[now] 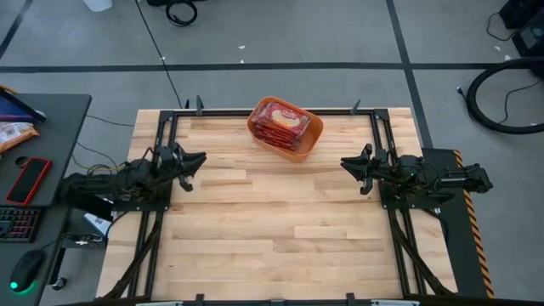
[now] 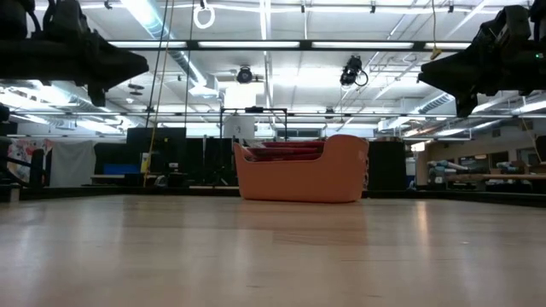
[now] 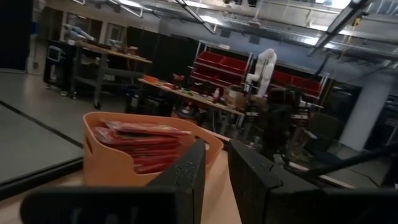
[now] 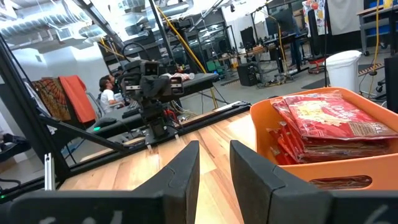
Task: Sort popcorn bags into baskets
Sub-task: Return to Home Position
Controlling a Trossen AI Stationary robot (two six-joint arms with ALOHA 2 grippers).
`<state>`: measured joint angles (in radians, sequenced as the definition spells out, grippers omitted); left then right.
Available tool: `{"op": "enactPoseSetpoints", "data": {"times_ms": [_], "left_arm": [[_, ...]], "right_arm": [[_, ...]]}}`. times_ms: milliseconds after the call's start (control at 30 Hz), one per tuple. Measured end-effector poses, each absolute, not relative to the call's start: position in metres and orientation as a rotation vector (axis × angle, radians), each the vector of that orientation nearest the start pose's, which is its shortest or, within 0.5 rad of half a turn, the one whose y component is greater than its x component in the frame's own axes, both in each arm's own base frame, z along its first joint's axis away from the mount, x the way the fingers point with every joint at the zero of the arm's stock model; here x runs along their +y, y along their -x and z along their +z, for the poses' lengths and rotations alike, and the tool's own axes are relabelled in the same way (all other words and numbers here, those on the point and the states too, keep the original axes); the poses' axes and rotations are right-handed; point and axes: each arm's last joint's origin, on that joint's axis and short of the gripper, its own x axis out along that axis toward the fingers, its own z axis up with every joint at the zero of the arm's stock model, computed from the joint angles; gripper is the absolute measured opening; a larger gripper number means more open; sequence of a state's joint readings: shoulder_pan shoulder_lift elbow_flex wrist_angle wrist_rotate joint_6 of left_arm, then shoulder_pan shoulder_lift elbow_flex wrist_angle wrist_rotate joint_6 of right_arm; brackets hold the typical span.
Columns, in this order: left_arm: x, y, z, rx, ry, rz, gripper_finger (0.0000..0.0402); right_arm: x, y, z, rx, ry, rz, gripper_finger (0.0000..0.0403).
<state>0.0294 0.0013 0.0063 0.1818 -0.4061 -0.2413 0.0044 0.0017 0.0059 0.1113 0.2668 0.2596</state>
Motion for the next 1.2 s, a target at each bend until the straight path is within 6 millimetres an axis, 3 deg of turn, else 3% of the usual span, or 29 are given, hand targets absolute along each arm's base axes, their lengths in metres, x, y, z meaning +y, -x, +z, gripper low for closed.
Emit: {"op": "enactPoseSetpoints", "data": {"times_ms": [767,1200], "left_arm": [[-0.001,-0.094,0.182,-0.210,0.288,0.254,0.0073],[-0.001,-0.094,0.182,-0.208,0.288,0.247,0.0073]], "right_arm": [[-0.007,-0.096,0.176,-0.148,-0.273,-0.246,0.0094],[-0.007,-0.096,0.176,-0.148,-0.273,-0.246,0.0094]]}}
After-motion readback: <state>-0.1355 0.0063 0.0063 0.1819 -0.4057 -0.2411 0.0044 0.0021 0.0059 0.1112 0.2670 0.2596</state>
